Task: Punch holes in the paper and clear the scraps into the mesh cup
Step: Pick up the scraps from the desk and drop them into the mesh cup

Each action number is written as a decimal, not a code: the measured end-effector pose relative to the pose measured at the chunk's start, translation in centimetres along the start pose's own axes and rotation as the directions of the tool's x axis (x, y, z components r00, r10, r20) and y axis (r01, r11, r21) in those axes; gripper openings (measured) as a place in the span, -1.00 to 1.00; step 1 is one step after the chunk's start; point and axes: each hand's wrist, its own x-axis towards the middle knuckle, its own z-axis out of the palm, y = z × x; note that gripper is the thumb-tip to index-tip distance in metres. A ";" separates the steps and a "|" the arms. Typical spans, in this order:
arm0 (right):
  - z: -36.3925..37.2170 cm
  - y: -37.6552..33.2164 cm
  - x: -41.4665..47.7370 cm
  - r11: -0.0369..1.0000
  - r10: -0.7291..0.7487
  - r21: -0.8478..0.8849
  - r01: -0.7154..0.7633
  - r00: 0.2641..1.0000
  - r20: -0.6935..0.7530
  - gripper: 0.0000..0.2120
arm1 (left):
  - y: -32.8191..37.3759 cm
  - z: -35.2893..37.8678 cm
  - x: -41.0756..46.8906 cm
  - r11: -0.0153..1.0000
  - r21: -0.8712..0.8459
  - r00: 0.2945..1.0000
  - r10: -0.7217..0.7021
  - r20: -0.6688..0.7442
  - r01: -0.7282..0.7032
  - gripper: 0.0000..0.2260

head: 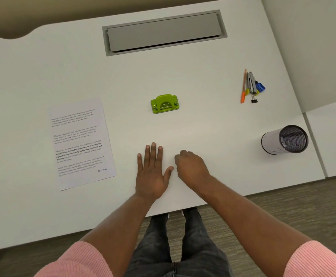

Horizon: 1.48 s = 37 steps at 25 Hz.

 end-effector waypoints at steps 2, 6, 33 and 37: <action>0.3 0.5 0.2 0.997 0.014 0.079 -0.011 0.999 -0.032 -0.83 | 0.0 0.0 0.0 1.000 0.003 1.000 0.000 0.008 0.000 -0.32; 0.1 2.4 -0.4 0.739 0.343 0.626 -0.248 0.939 -0.034 -0.85 | 0.0 -0.2 0.1 1.000 -0.012 1.000 -0.015 0.023 0.016 -0.32; -8.4 24.5 -11.8 0.275 0.887 0.951 -0.140 0.420 -0.195 -0.85 | 30.4 -3.8 14.8 0.795 -0.156 0.805 0.593 -0.011 -0.587 -0.07; -8.1 26.2 -11.7 0.414 0.839 0.879 -0.236 0.472 -0.268 -0.88 | 31.2 -3.6 15.3 0.788 -0.160 0.799 0.602 -0.005 -0.595 -0.07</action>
